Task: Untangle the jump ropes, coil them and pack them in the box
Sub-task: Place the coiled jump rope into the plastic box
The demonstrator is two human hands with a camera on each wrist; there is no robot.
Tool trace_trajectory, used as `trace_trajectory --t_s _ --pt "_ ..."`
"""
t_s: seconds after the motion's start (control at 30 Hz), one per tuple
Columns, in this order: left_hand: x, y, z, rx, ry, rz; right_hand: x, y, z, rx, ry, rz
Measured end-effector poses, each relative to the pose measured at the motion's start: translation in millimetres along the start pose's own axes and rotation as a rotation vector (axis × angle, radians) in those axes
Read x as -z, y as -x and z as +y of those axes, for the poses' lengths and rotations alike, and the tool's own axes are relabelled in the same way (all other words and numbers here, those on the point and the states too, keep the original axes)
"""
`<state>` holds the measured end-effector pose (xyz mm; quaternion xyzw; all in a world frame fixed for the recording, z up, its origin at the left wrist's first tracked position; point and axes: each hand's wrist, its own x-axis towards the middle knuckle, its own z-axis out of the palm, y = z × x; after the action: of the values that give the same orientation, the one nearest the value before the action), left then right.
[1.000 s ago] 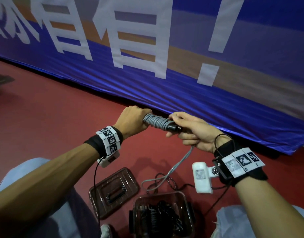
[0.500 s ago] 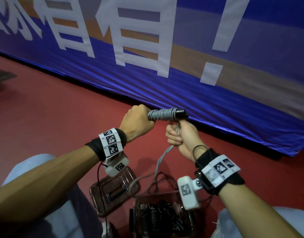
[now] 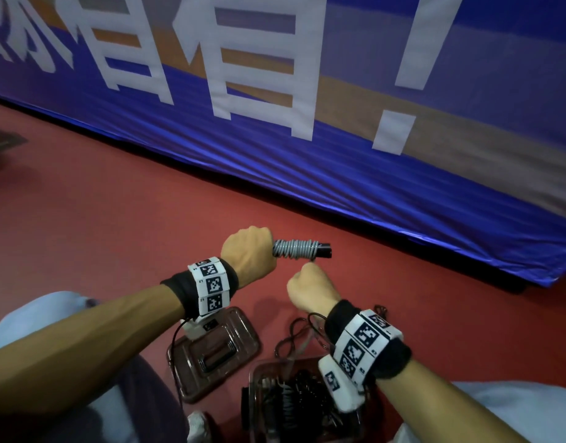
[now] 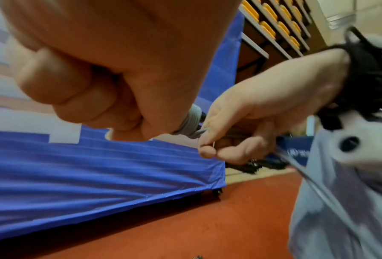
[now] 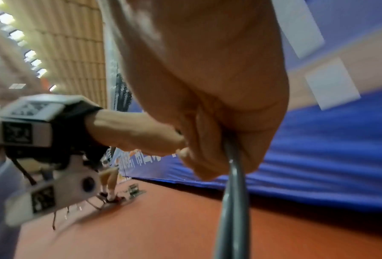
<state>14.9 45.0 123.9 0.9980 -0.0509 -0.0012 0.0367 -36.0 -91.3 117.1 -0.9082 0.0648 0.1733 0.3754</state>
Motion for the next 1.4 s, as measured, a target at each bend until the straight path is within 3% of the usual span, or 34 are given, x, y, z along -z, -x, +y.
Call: trace_trajectory --t_s 0.2,0.4,0.5,0.7,0.87,1.07,1.2,1.33,1.4 --pt "-4.5 10.0 4.7 -0.122 -0.285 -0.143 14.4 2.9 10.6 0.083 0.411 -0.043" --pt "-5.4 9.9 4.8 -0.206 -0.364 -0.340 29.4 7.8 5.7 0.427 0.895 0.006" --pt "-9.2 12.8 5.5 -0.373 -0.448 -0.388 36.9 7.5 -3.0 0.540 1.021 -0.044" --pt "6.0 3.1 -2.1 -0.791 -0.577 -0.249 47.0 4.1 -4.8 0.738 1.056 0.013" --pt "18.8 -1.6 -4.5 -0.888 -0.476 -0.107 52.8 -1.7 2.8 0.896 0.849 0.074" --pt "22.1 -1.4 -9.5 -0.882 -0.109 0.061 47.4 -7.1 16.0 0.913 0.305 0.187" --pt "22.4 8.0 0.6 -0.789 0.079 0.176 43.5 -20.0 18.4 0.755 -0.196 0.294" --pt "30.4 11.2 3.9 -0.655 0.311 0.213 24.2 -26.9 24.8 0.540 -0.547 0.157" --pt "35.4 11.1 7.1 -0.536 0.417 0.209 8.6 -25.5 26.7 0.458 -0.585 0.199"
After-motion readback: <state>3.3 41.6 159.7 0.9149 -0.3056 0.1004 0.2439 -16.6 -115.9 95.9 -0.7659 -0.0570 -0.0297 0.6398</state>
